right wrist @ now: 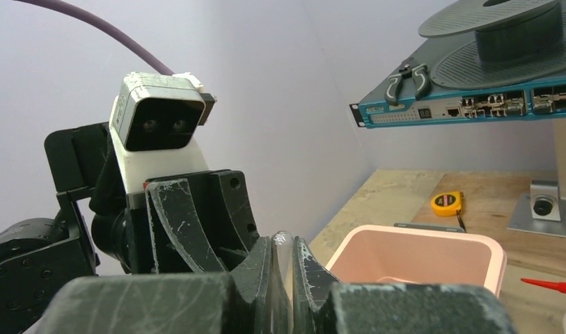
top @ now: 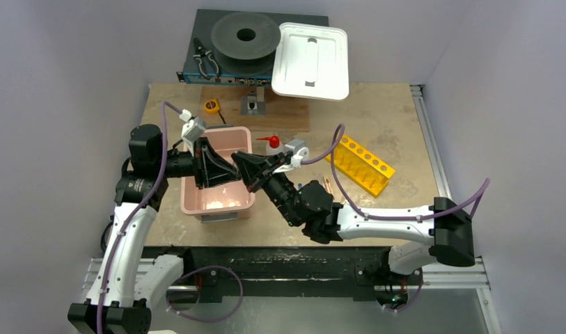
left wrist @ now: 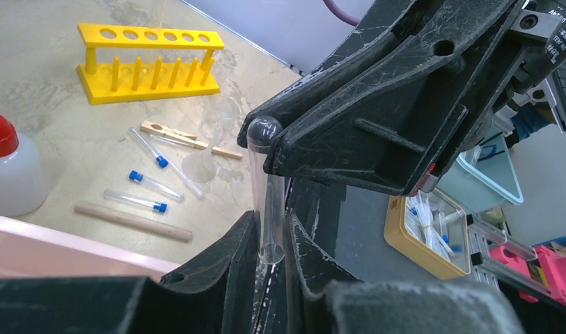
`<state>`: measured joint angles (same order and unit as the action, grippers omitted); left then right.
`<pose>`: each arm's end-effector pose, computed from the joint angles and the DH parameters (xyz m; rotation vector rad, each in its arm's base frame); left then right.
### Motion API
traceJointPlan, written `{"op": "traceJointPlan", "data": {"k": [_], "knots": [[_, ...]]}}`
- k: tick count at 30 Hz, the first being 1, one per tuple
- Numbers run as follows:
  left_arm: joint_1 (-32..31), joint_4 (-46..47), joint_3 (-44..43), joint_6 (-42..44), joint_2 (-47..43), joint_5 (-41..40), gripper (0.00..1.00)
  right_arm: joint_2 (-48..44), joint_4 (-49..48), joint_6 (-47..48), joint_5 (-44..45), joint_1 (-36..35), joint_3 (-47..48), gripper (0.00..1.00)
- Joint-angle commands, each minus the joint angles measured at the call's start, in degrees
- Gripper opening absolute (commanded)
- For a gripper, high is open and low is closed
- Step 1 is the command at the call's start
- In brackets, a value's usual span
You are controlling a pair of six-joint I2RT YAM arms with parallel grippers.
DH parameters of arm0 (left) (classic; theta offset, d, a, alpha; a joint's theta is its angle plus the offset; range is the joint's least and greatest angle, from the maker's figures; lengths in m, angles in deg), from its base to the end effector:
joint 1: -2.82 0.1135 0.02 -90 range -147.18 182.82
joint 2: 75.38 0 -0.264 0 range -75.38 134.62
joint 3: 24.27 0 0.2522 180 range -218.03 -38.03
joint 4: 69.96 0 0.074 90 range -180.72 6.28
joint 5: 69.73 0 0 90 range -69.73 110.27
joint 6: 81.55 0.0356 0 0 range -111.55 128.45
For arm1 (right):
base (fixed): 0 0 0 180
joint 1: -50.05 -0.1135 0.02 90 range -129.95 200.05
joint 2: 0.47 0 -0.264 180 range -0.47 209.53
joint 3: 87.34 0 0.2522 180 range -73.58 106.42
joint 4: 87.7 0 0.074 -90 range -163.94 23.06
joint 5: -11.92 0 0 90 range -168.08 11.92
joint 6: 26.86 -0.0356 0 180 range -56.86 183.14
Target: Organize the chemistry lab equipment
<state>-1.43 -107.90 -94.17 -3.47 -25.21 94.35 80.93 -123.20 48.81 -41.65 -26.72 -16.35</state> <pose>0.1649 -0.0466 0.3752 0.7840 1.6961 -1.3921 0.0942 0.3082 0.3725 -0.0867 1.2851 1.0204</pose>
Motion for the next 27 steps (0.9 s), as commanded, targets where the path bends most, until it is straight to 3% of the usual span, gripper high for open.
{"op": "traceJointPlan", "data": {"k": [1, 5, 8, 9, 14, 20, 27], "knots": [[0.38, 0.32, -2.11, 2.08, 0.01, -1.14, 0.15, -0.73, 3.25, -2.10, 1.18, -0.31, 2.33, 0.02], [0.47, -2.75, -2.77, 5.33, 0.01, -1.69, 0.12, -3.12, 15.96, -7.86, -8.65, 2.51, 5.36, 0.42], [0.45, -6.73, -3.71, 9.11, 0.01, -2.62, 0.13, -7.12, 22.62, -12.34, -24.27, 9.06, 5.22, 0.63], [0.47, -7.68, -3.99, 10.26, -0.06, -2.70, 0.13, -8.99, 24.56, -12.78, -28.67, 10.87, 5.26, 0.66], [0.47, -12.66, -5.62, 16.14, 0.34, -1.36, 0.09, -13.28, 35.12, -11.10, -38.55, 15.78, 7.97, 0.68], [0.47, -16.60, -7.01, 21.21, 0.64, -0.79, 0.07, -7.87, 47.28, -4.88, -54.26, 17.10, 17.34, 0.66], [0.47, -21.20, -8.68, 25.19, 0.47, -0.79, 0.08, -6.76, 48.39, -2.97, -54.01, 17.09, 18.75, 0.67]]}}
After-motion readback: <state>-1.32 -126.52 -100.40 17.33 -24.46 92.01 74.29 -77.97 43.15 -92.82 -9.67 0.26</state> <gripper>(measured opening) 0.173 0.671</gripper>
